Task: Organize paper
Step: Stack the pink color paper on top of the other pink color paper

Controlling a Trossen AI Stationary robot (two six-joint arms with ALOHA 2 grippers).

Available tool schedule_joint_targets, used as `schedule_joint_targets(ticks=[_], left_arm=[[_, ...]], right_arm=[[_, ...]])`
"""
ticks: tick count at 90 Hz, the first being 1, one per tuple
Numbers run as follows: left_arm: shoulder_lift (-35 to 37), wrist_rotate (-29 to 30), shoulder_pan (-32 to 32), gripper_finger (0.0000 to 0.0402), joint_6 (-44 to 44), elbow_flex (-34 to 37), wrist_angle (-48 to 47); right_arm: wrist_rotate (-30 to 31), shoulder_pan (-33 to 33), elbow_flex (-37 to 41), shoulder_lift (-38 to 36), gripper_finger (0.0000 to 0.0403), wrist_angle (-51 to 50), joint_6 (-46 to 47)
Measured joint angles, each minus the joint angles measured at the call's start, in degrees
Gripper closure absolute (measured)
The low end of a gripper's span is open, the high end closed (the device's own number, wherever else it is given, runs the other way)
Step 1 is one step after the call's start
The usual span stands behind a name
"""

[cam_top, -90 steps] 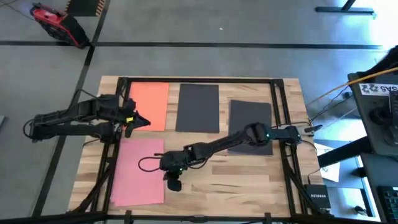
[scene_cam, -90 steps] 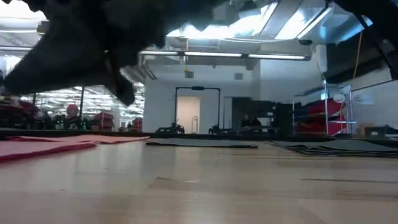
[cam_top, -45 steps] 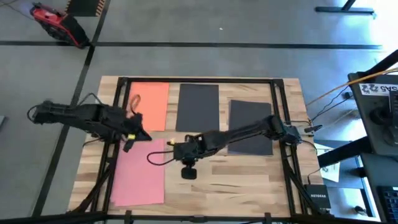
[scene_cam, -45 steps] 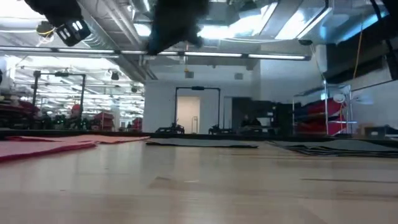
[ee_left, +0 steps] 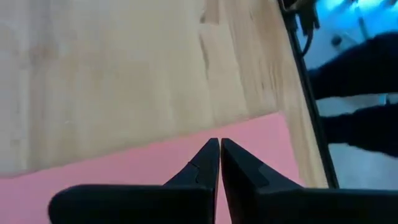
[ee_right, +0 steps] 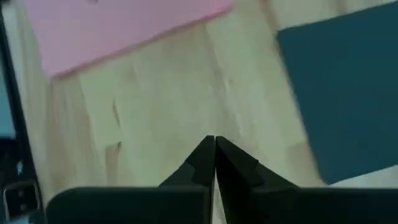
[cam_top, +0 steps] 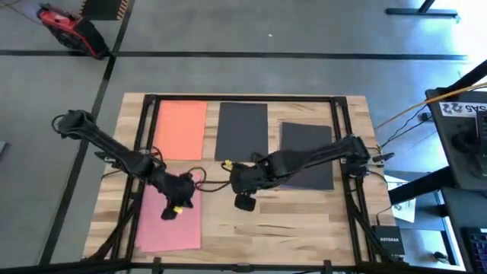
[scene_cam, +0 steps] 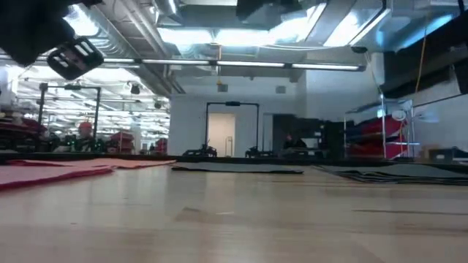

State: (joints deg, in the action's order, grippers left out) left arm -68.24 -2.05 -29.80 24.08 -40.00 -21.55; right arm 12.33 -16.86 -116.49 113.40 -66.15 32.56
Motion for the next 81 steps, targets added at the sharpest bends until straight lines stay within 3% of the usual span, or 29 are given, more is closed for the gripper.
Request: schedule_joint_targets(ticks=[22,57,81], left_arm=[[-8.98,0.68,-0.59,0.0402,-0.1,-2.79,9.16],[-25.08,0.38,-2.77,0.0402,-1.68,-8.39,8.68],[-31.9,-0.72,-5.6,0.0402,-1.57,-11.06,9.02]], right_arm=[[0.77,0.0,-0.02,-4.48,0.0403,2.46,-3.24],[1.65,0.0,-0.02,-4.65,0.0403,-0.08,-2.99],[1.64,0.0,-0.02,-4.63,0.0403,-1.15,-3.9]])
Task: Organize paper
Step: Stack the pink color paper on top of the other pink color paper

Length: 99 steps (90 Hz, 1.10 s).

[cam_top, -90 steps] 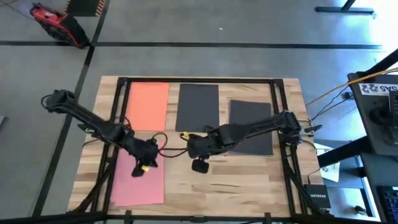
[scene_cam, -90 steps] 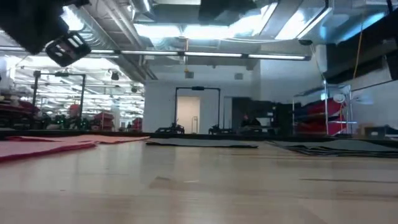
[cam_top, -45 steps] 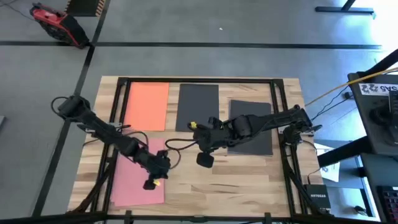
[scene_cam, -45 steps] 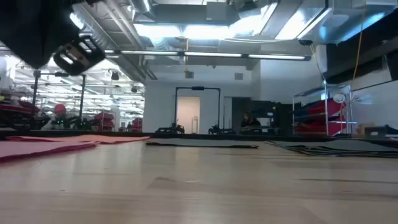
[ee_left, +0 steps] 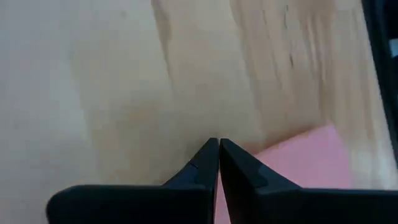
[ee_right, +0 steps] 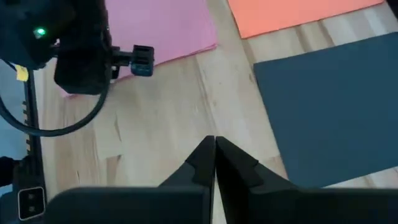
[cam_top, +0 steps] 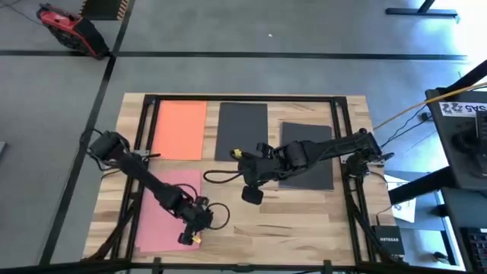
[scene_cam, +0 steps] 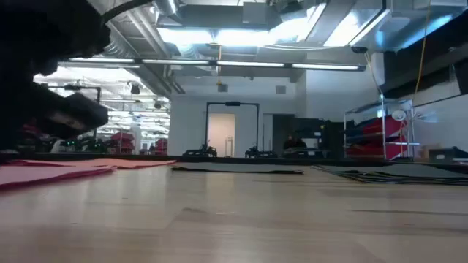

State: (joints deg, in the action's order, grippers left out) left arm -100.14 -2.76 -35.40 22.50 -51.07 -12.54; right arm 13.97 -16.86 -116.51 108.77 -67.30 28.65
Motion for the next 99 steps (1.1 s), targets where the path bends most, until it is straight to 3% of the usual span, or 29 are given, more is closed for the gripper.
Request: schedule_joint_targets(ticks=[74,99], left_arm=[[1.95,-1.4,-2.54,0.0402,1.65,-0.24,-8.81],[1.97,-0.15,0.74,0.0402,2.12,-0.26,-8.37]], right_arm=[[-0.98,0.0,0.0,0.02,0.0403,-0.6,-1.95],[-0.98,0.0,0.0,0.02,0.0403,-0.7,-1.95]])
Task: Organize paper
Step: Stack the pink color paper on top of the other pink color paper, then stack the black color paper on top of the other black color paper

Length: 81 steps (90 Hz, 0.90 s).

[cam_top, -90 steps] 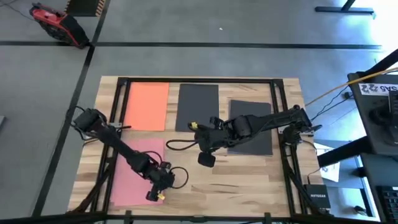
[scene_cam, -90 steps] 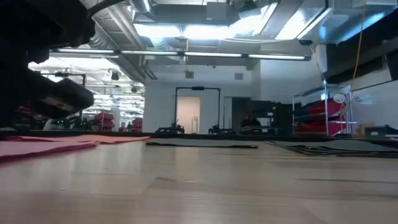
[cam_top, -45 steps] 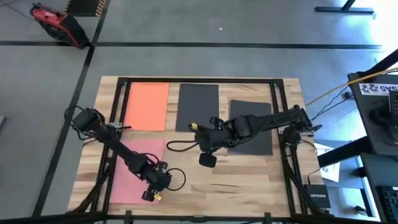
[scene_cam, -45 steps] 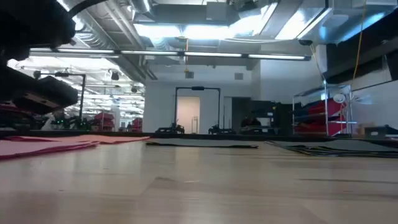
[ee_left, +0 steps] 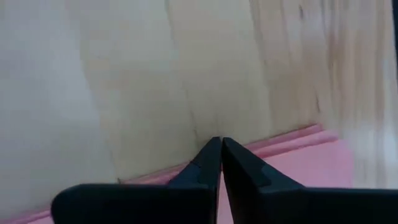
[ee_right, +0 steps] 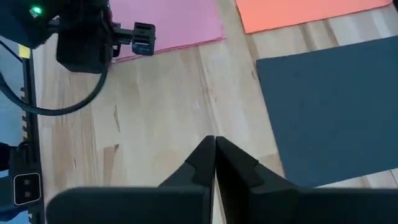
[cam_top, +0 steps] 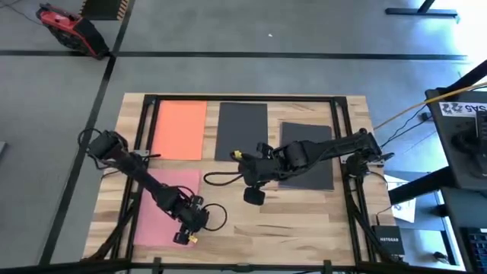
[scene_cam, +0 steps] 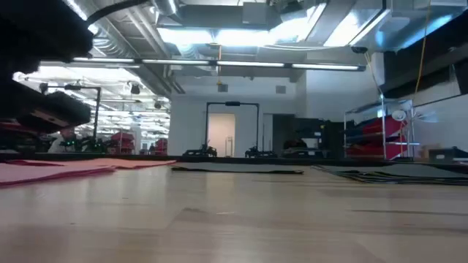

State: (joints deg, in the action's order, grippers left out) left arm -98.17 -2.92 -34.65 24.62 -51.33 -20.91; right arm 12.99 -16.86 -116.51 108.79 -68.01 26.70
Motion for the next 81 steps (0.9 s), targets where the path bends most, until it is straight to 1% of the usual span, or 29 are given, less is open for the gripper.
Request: schedule_joint_targets(ticks=[22,38,45,50,55,59,67,72,81], left_arm=[[0.26,1.17,2.91,0.0402,-0.67,-0.12,0.29],[0.26,1.11,3.74,0.0402,-0.85,-2.17,0.59],[0.28,2.13,4.11,0.0402,-0.87,-2.89,0.58],[0.31,3.43,4.4,0.0402,-0.82,-3.27,0.49],[0.95,4.92,4.46,0.0402,-0.75,-3.37,0.53],[2.01,5.67,4.51,0.0402,-0.72,-3.38,0.53],[5.67,7.3,4.99,0.0402,-0.71,-3.39,1.0],[8.5,8.01,5.72,0.0402,-1.05,-3.28,2.32],[13.58,8.3,7.67,0.0402,-1.27,-1.74,8.73]], right_arm=[[-0.09,0.0,0.0,0.02,0.0403,-0.04,0.0],[-0.11,0.0,0.0,0.02,0.0403,0.08,0.0],[-0.03,0.0,0.0,0.02,0.0403,-0.15,0.0],[1.21,-0.1,0.0,0.02,0.0403,-1.76,0.08],[3.29,-0.63,0.0,0.02,0.0403,-5.46,0.08],[5.13,-0.98,0.0,0.02,0.0403,-8.6,0.27],[6.81,-2.0,0.02,0.02,0.0403,-13.0,1.68],[7.75,-2.72,0.02,0.02,0.0403,-13.49,1.94],[9.42,-3.96,1.75,-1.29,0.0403,-12.09,3.04]])
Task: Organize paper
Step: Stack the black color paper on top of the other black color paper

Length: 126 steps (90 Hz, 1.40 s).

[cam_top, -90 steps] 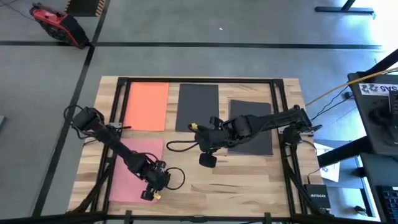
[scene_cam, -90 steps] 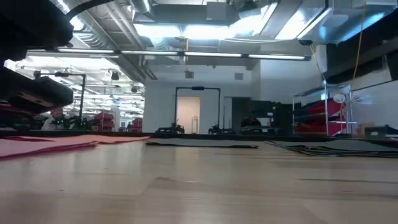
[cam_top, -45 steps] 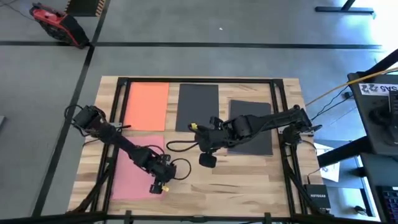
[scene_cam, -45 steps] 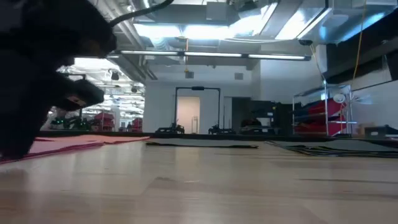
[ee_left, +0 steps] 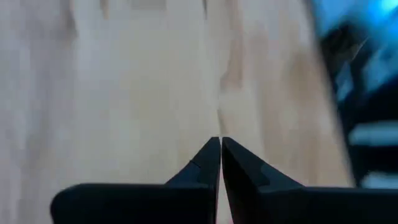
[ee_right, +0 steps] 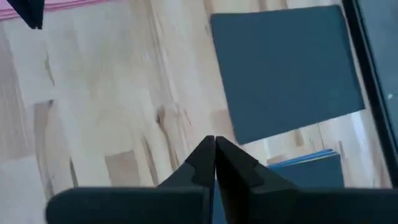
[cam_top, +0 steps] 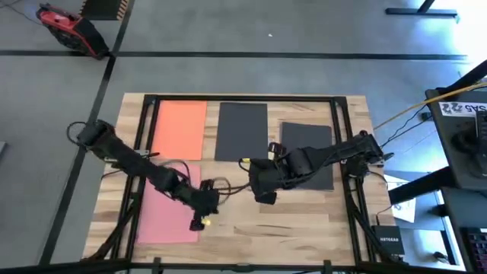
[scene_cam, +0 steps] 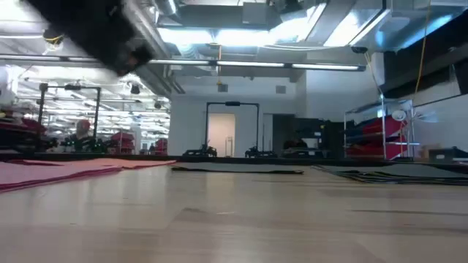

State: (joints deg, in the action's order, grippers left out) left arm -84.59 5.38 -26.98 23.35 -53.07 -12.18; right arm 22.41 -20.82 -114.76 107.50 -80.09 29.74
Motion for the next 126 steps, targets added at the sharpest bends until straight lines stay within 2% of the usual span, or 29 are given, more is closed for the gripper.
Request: schedule_joint_targets(ticks=[17,40,54,65,77,88,108,126], left_arm=[[9.06,-0.86,3.86,0.0402,1.13,4.64,9.74],[18.5,-2.23,8.2,0.0402,4.63,11.94,24.31],[22.18,-0.38,10.83,0.0402,8.34,17.84,37.56],[23.88,2.19,12.56,0.0402,9.58,23.65,51.85],[25.05,6.28,13.91,0.0402,10.04,29.19,62.15],[25.28,9.93,14.89,0.0402,12.34,32.69,61.74],[25.3,10.29,18.02,0.0402,15.64,36.33,58.03],[25.3,9.6,20.46,0.0402,16.44,37.43,57.22]], right_arm=[[0.87,-1.89,14.81,-8.52,0.0403,12.8,3.29],[-1.02,-2.18,46.62,-26.87,0.0403,39.98,9.36],[-4.4,-2.08,61.99,-36.04,0.0403,44.02,15.89],[-8.79,-2.08,70.68,-38.82,0.0401,46.95,21.19],[-12.08,-2.08,75.17,-37.73,0.0383,50.56,22.49],[-12.73,-2.03,75.8,-35.23,0.0337,52.46,18.84],[-12.29,-2.03,75.78,-28.69,0.025,55.9,10.34],[-9.79,-2.02,75.42,-22.89,0.0225,58.13,7.42]])
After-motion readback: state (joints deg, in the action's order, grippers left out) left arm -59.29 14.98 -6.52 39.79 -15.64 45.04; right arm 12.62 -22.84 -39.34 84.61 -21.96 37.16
